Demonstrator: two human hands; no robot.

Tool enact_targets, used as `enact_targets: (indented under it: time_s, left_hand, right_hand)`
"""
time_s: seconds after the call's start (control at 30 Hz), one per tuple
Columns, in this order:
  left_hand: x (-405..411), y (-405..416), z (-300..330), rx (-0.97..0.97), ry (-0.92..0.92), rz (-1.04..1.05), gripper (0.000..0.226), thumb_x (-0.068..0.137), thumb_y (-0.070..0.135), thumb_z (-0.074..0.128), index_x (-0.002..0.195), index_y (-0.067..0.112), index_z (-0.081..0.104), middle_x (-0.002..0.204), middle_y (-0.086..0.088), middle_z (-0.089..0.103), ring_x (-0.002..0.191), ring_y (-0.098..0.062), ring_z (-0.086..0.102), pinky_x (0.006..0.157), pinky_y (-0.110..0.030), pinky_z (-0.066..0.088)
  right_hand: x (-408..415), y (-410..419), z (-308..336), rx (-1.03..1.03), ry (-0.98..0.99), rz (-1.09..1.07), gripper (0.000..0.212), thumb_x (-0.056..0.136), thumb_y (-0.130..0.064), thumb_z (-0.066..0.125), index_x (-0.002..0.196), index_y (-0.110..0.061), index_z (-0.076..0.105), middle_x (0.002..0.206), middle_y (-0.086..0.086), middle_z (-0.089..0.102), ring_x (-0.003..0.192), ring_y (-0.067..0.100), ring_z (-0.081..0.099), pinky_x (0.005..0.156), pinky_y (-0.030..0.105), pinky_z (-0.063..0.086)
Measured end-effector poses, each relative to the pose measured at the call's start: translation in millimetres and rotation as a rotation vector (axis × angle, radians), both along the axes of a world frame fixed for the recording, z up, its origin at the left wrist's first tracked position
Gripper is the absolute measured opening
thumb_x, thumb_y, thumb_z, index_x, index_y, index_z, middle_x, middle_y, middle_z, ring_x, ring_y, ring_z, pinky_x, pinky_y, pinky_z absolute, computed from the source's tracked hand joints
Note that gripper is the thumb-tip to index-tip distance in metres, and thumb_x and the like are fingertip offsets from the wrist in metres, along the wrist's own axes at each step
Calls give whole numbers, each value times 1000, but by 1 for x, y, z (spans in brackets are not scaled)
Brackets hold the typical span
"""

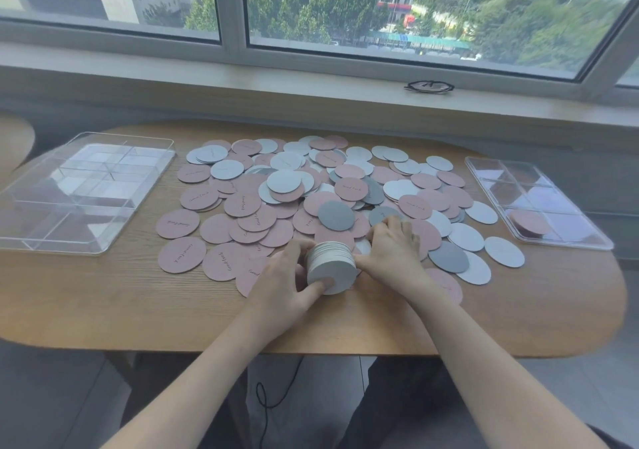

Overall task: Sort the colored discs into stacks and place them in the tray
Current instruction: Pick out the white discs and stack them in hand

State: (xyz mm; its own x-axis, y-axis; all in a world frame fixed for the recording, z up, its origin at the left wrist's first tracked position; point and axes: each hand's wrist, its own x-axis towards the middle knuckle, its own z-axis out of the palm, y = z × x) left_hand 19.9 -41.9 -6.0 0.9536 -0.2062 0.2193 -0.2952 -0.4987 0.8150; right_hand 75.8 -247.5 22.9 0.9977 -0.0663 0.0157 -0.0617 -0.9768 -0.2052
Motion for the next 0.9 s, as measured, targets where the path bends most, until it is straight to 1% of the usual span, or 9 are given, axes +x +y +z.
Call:
enact_targets:
  time_s: [0.07, 0.23, 0.37, 0.47, 0.53, 0.6, 0.67, 0.77, 0.9]
  left_hand:
    - [0, 0, 0, 0, 3, -2, 47, 81, 41, 75, 117, 41, 46, 111, 11, 61, 90, -9, 62, 79, -24, 49]
    - [0, -1, 0, -5, -3, -1, 46, 80, 41, 75, 116, 42, 46, 111, 11, 62, 88, -9, 63, 78, -25, 49]
    - [1, 0, 0, -2, 0, 0, 47, 81, 40, 75, 117, 41, 46, 111, 12, 62, 89, -8, 62, 78, -23, 48]
    - [1, -1, 0, 1, 10, 6, 48, 81, 40, 76, 117, 42, 45, 111, 10, 62, 88, -7, 62, 75, -18, 45]
    - [1, -1, 0, 5, 15, 13, 48, 81, 41, 76, 116, 44, 44, 110, 9, 62, 87, -7, 62, 74, -18, 44]
    - [1, -1, 0, 6, 17, 12, 48, 80, 43, 75, 115, 48, 42, 109, 9, 62, 88, -7, 62, 75, -20, 45]
    - [1, -1, -1, 1, 24, 9, 47, 78, 46, 74, 114, 48, 43, 109, 9, 62, 88, -8, 62, 76, -23, 47]
    - [0, -1, 0, 3, 22, 11, 48, 75, 52, 69, 115, 45, 44, 108, 11, 63, 89, -8, 63, 78, -27, 49]
    - [0, -1, 0, 4, 18, 10, 48, 75, 51, 69, 115, 44, 44, 106, 12, 64, 88, -8, 63, 78, -27, 50]
  right_hand:
    - [1, 0, -1, 95, -36, -1, 61, 70, -57, 73, 110, -16, 53, 116, 1, 41, 112, 24, 34, 90, 35, 30]
    - [-4, 0, -3, 308, -172, 30, 49, 64, -38, 81, 96, -19, 48, 97, -8, 47, 99, 19, 40, 77, 31, 24]
    - [-11, -4, -4, 519, -182, 26, 44, 64, -31, 82, 90, -21, 48, 85, -7, 55, 89, 24, 50, 78, 37, 42]
    - [-13, -11, -1, 616, -239, 48, 46, 70, -22, 83, 98, -28, 48, 90, -6, 58, 92, 24, 56, 76, 36, 48]
    - [-14, -15, 4, 710, -263, 86, 44, 75, -16, 83, 103, -29, 52, 87, -2, 60, 82, 17, 60, 69, 32, 50]
    - [-14, -19, 6, 714, -307, 145, 31, 77, -18, 84, 96, -25, 60, 76, -4, 56, 72, 8, 56, 64, 24, 45]
    - [-13, -22, 6, 636, -314, 207, 21, 77, -22, 84, 85, -21, 64, 76, -7, 54, 72, 7, 54, 64, 26, 44]
    - [-15, -27, 4, 536, -188, 294, 20, 79, -29, 82, 79, -21, 63, 85, -7, 58, 79, 7, 55, 67, 28, 43]
    - [-23, -32, 2, 489, -71, 400, 20, 83, -34, 79, 82, -24, 62, 83, -11, 60, 78, 5, 53, 66, 19, 39]
